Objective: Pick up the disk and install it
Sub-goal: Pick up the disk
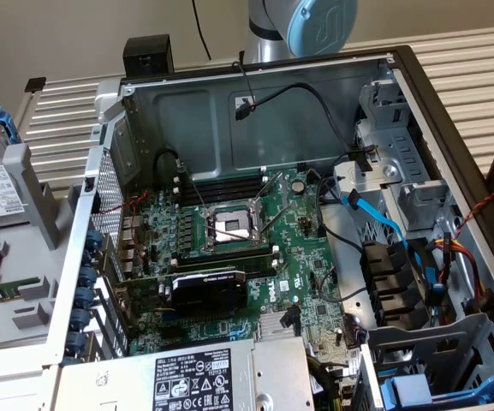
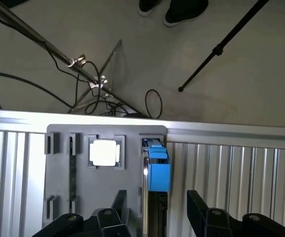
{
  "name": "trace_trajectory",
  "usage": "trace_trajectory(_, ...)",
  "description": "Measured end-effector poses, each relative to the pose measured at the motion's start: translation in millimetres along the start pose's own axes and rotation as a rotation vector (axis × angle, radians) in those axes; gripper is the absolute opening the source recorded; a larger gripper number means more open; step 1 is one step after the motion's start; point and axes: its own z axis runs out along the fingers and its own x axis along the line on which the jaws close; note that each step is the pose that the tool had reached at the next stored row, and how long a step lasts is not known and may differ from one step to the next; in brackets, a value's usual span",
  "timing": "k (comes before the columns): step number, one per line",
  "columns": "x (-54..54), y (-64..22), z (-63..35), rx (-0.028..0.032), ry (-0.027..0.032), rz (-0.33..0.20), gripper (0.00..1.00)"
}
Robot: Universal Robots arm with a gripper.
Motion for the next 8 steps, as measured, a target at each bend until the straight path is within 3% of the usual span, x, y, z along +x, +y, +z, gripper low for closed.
trace_trajectory(8,-0.1,0.0,14.6,-0.0022,0.0001,-0.016,0.60)
